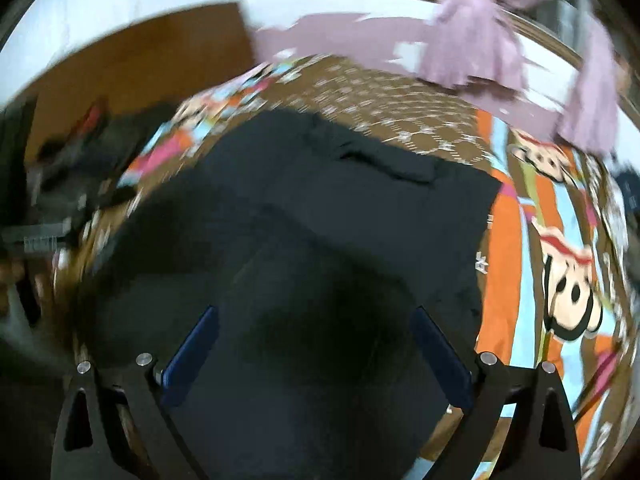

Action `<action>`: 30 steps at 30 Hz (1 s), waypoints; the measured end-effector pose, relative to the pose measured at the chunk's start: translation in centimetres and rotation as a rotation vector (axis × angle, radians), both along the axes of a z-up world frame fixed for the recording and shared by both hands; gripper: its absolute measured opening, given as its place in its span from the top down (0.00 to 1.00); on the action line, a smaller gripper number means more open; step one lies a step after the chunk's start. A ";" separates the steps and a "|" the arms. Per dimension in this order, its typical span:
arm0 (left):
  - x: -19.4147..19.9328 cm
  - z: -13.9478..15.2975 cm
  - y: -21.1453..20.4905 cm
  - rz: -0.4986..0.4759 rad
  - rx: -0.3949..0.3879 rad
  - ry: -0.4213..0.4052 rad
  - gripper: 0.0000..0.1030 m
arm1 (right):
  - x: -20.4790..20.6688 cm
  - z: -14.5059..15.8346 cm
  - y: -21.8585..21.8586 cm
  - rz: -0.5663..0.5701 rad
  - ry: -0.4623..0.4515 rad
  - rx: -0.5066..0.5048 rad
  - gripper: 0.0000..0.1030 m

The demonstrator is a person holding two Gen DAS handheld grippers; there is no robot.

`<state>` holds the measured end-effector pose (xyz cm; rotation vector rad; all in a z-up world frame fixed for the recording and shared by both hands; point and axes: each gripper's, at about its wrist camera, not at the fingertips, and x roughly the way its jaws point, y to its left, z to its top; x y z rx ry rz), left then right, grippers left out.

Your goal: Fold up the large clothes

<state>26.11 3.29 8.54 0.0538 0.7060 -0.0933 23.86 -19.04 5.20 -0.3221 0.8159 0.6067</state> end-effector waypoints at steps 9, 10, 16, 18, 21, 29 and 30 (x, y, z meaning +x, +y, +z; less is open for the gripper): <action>-6.7 -1.7 1.2 -0.019 0.045 0.046 0.04 | -5.7 -2.6 1.3 0.095 0.052 -0.130 0.05; -7.4 -2.0 1.1 -0.024 0.053 0.054 0.04 | -6.1 -2.9 1.5 0.099 0.057 -0.140 0.05; -11.2 -4.5 0.7 -0.068 0.080 0.107 0.04 | -9.2 -6.8 2.7 0.126 0.121 -0.138 0.03; -12.6 -5.8 0.7 -0.074 0.082 0.131 0.04 | -10.0 -8.4 3.0 0.138 0.143 -0.143 0.03; -14.6 -8.2 1.0 -0.071 0.075 0.162 0.04 | -11.1 -11.0 3.3 0.174 0.160 -0.189 0.03; -19.3 -14.9 1.6 -0.071 0.143 0.226 0.04 | -12.9 -14.9 3.5 0.259 0.136 -0.317 0.03; -19.7 -15.6 1.5 -0.077 0.153 0.235 0.04 | -12.9 -15.1 3.7 0.264 0.135 -0.323 0.03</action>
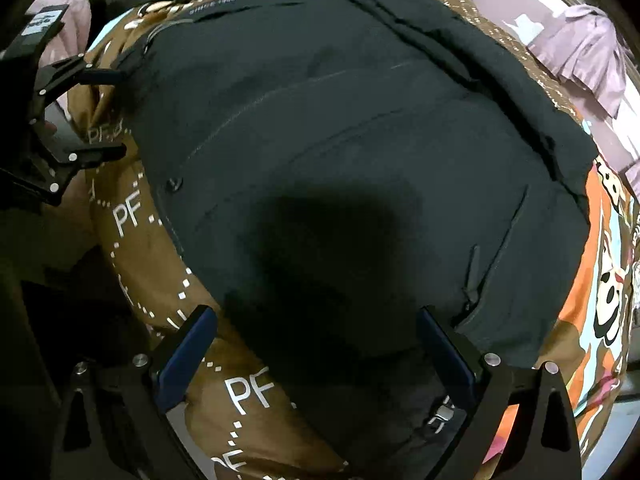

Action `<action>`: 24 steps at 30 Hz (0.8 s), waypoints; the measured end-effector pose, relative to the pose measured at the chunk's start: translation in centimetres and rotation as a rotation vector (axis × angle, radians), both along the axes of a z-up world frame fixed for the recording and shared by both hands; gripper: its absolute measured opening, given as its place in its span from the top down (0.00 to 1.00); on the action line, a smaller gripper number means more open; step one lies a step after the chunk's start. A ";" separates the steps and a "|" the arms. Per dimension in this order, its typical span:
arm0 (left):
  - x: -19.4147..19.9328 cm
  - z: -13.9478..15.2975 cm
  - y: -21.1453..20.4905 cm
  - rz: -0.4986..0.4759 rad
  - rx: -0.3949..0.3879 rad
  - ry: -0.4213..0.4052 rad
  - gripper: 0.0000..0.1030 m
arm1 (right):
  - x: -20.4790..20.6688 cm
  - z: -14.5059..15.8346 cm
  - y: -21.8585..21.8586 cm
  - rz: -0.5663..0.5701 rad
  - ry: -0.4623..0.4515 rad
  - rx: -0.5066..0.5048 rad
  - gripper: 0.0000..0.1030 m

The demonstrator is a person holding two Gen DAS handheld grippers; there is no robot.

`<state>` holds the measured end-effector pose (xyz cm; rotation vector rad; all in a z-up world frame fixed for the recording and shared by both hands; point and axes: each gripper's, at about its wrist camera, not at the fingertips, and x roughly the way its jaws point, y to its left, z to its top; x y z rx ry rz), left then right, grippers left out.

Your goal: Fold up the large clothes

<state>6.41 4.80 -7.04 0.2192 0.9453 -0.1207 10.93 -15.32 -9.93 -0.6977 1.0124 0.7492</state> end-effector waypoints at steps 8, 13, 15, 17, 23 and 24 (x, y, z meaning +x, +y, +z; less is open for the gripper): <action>-0.1 -2.3 -0.2 -0.011 0.025 0.025 0.04 | -0.9 -2.7 1.5 0.107 -0.027 -0.102 0.02; 0.1 -2.7 0.6 0.017 0.009 0.041 0.04 | -0.4 -4.9 1.6 0.111 -0.061 -0.227 0.00; 0.0 -2.9 0.5 0.022 0.012 0.051 0.04 | -0.1 -5.6 1.4 0.111 -0.068 -0.257 0.00; 0.1 -3.3 0.5 0.024 0.015 0.066 0.04 | 0.5 -5.8 1.2 0.096 -0.068 -0.273 0.00; 0.1 -3.6 0.6 0.026 0.008 0.078 0.04 | 2.3 -4.7 0.6 0.028 -0.067 -0.245 0.01; 0.1 -3.6 0.6 0.025 0.009 0.078 0.04 | 2.4 -4.4 0.4 0.023 -0.071 -0.234 0.01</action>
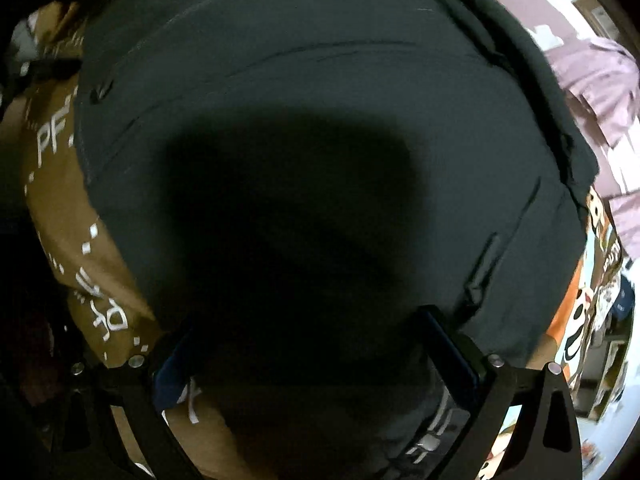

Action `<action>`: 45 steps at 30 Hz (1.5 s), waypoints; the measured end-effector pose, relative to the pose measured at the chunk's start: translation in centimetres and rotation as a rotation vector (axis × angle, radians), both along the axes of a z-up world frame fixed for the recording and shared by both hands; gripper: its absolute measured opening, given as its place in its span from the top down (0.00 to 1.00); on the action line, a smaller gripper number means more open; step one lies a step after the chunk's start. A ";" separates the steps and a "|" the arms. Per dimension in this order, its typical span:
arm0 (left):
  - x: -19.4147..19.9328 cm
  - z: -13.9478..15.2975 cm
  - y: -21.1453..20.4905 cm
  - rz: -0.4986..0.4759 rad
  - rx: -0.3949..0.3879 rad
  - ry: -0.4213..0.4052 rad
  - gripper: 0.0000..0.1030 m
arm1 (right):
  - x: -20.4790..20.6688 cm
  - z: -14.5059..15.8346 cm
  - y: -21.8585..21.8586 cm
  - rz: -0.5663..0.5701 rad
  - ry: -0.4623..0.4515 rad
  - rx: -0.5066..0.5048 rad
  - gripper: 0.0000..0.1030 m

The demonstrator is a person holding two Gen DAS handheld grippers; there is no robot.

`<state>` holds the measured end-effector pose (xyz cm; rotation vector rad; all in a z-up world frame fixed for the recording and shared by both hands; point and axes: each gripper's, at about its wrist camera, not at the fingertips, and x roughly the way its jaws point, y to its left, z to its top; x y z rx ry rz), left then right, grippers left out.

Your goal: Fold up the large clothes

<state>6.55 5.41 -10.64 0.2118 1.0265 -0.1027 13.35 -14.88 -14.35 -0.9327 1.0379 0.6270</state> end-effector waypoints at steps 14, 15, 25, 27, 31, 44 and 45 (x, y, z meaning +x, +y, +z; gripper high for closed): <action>-0.1 -0.4 -0.1 -0.021 0.011 0.001 0.04 | 1.0 4.7 -1.9 0.058 0.063 0.072 0.34; 0.0 -0.4 -0.1 -0.025 0.015 0.001 0.04 | 0.6 4.9 -1.9 0.069 0.065 0.075 0.41; 0.1 -0.7 -0.4 -0.052 0.040 -0.001 0.04 | 1.7 9.1 -1.0 0.015 0.084 0.173 0.83; 0.1 -0.7 -0.4 -0.055 0.043 -0.003 0.04 | 2.2 10.2 -1.3 -0.013 0.092 0.220 0.85; 0.2 -0.2 -0.4 -0.055 0.063 -0.035 0.04 | 3.5 11.7 -1.7 -0.099 0.131 0.333 0.86; 0.8 2.3 -2.7 -0.160 0.287 -0.286 0.04 | 6.0 15.8 -3.6 -0.260 0.135 0.572 0.87; 0.8 2.3 -3.0 -0.167 0.302 -0.294 0.04 | 6.1 16.0 -3.8 -0.269 0.135 0.583 0.87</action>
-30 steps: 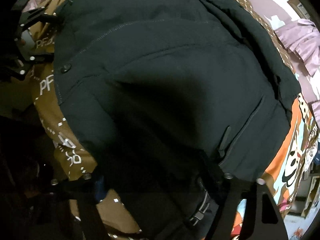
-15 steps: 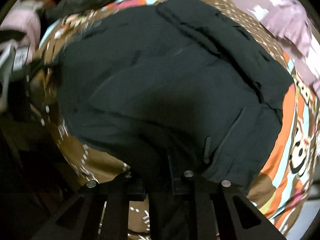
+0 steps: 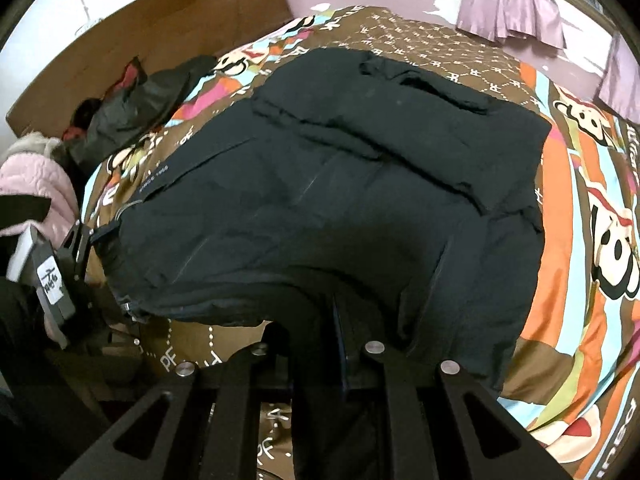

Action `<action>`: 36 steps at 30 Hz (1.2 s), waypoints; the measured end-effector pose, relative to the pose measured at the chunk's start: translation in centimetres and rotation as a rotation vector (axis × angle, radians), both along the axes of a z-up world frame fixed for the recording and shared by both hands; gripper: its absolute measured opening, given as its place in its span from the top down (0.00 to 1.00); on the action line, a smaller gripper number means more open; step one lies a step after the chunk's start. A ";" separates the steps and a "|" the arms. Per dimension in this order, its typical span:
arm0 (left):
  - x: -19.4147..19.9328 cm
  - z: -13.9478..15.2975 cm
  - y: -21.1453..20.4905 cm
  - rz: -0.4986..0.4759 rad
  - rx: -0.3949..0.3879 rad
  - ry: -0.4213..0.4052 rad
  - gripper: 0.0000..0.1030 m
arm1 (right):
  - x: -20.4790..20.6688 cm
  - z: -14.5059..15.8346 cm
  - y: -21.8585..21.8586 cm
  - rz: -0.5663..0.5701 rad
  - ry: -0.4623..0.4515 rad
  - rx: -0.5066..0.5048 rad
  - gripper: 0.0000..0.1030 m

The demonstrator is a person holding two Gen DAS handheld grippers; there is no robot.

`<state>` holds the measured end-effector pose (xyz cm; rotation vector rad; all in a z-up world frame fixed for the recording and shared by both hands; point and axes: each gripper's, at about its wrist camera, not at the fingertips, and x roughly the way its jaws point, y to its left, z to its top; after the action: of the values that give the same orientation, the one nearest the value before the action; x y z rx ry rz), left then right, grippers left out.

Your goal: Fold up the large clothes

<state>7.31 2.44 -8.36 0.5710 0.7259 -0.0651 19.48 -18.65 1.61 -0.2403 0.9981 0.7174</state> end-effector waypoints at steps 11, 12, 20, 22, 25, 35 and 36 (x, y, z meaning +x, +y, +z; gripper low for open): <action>1.5 2.4 2.1 0.052 -0.016 -0.048 0.48 | -0.6 1.0 -0.5 0.004 -0.091 -0.022 0.87; 1.6 3.0 2.4 0.055 -0.044 -0.053 0.52 | -0.7 1.1 -0.5 0.008 -0.109 -0.034 0.87; 2.2 8.2 1.6 0.027 -0.142 -0.098 0.84 | -2.6 3.4 -1.7 0.025 -0.260 -0.059 0.92; 2.1 9.7 1.5 0.018 -0.183 -0.115 0.90 | -3.6 5.0 -2.2 0.042 -0.309 -0.035 0.92; 1.9 12.6 2.2 0.025 -0.257 -0.153 0.92 | -4.8 7.2 -2.7 0.072 -0.356 -0.016 0.93; 0.2 20.8 3.0 0.025 -0.385 -0.212 0.95 | -9.6 12.5 -5.0 0.155 -0.405 0.086 0.93; -0.4 21.5 3.0 0.020 -0.403 -0.210 0.95 | -10.0 12.7 -5.1 0.160 -0.407 0.086 0.93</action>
<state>6.94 5.44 13.15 0.1806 0.4948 -0.1276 9.50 -23.78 14.35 -0.3769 0.5633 0.8152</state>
